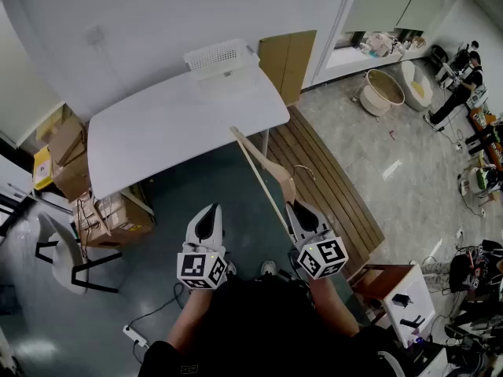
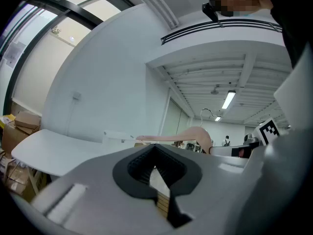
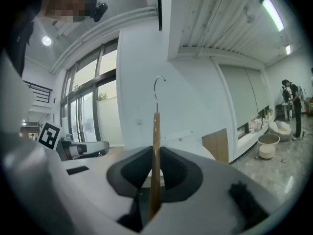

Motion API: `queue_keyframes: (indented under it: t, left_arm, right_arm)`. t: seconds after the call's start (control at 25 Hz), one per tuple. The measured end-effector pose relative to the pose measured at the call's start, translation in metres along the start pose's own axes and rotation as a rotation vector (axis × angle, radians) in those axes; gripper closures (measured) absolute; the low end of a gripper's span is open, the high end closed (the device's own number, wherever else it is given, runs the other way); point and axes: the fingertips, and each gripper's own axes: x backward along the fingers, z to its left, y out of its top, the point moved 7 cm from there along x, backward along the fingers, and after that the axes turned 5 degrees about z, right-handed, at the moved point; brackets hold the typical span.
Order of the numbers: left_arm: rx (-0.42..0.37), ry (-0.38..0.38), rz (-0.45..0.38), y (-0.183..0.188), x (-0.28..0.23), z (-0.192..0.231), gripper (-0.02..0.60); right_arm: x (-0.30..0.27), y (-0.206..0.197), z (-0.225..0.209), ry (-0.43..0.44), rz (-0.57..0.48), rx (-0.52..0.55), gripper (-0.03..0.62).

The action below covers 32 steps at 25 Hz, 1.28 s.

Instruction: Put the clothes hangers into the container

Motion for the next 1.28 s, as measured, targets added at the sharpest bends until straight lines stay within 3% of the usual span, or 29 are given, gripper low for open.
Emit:
queue_keyframes:
  t: [0.68, 1.28]
  left_arm:
    - [0.011, -0.018, 0.005, 0.002, -0.008, 0.012, 0.578]
    - [0.013, -0.044, -0.025, 0.017, 0.006, 0.066, 0.578]
  right_arm:
    - [-0.011, 0.000, 0.003, -0.019, 0.003, 0.000, 0.534]
    - [-0.051, 0.000, 0.048, -0.048, -0.014, -0.003, 0.534]
